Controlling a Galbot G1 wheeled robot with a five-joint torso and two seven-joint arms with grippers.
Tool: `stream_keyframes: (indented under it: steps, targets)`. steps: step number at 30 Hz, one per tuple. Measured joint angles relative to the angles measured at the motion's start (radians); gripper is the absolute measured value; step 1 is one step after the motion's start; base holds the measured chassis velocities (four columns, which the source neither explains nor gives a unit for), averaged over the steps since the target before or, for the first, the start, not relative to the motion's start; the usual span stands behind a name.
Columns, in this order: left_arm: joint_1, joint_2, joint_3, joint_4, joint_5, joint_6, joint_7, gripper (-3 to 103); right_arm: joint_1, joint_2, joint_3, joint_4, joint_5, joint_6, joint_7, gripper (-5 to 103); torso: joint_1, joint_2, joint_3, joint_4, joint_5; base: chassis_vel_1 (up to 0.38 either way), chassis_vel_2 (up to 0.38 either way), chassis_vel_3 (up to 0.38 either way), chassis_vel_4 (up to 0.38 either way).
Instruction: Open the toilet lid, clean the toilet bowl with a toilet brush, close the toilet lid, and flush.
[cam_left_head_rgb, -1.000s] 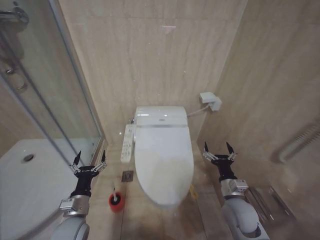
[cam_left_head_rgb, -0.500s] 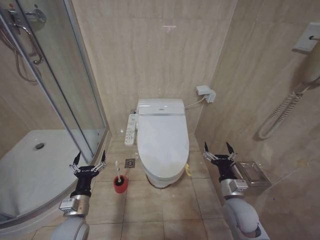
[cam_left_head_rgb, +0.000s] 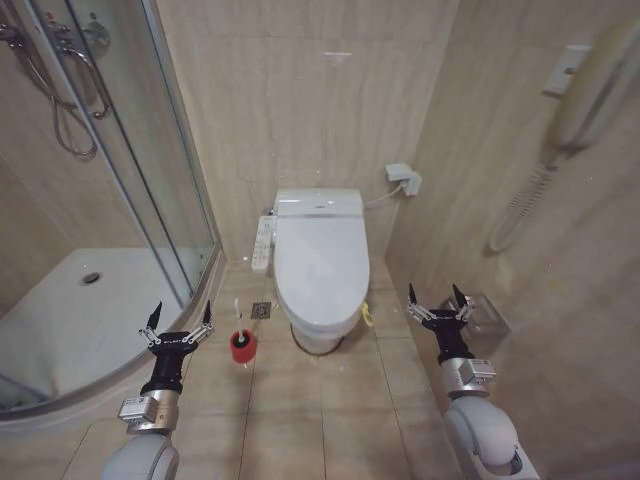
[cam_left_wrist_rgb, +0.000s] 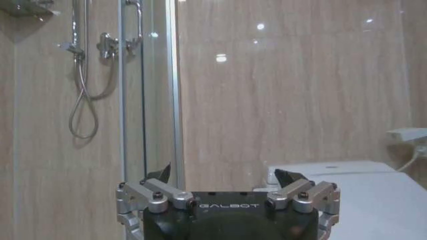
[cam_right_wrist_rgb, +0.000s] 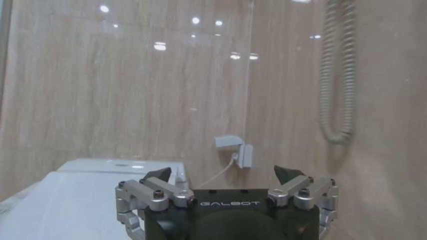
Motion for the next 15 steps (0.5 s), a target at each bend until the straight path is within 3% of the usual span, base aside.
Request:
stream_keyframes:
  steps: [1,6,15]
  targets:
    - [0.000,0.000,0.000,0.000,0.000,0.000,0.000,100,0.000,0.000,0.000,0.000,0.000,0.000,0.000,100,0.000,0.000,0.000,0.0001,-0.0014,0.229,-0.265,-0.289,0.233]
    - [0.000,0.000,0.000,0.000,0.000,0.000,0.000,100,0.000,0.000,0.000,0.000,0.000,0.000,0.000,100,-0.001,0.001,0.000,0.0003,-0.0008,0.135,-0.141,-0.144,0.160]
    - [0.000,0.000,0.000,0.000,0.000,0.000,0.000,100,0.001,0.000,0.000,0.000,0.000,0.000,0.000,100,0.001,0.000,0.000,0.0005,-0.0007,-0.044,0.029,0.048,-0.042]
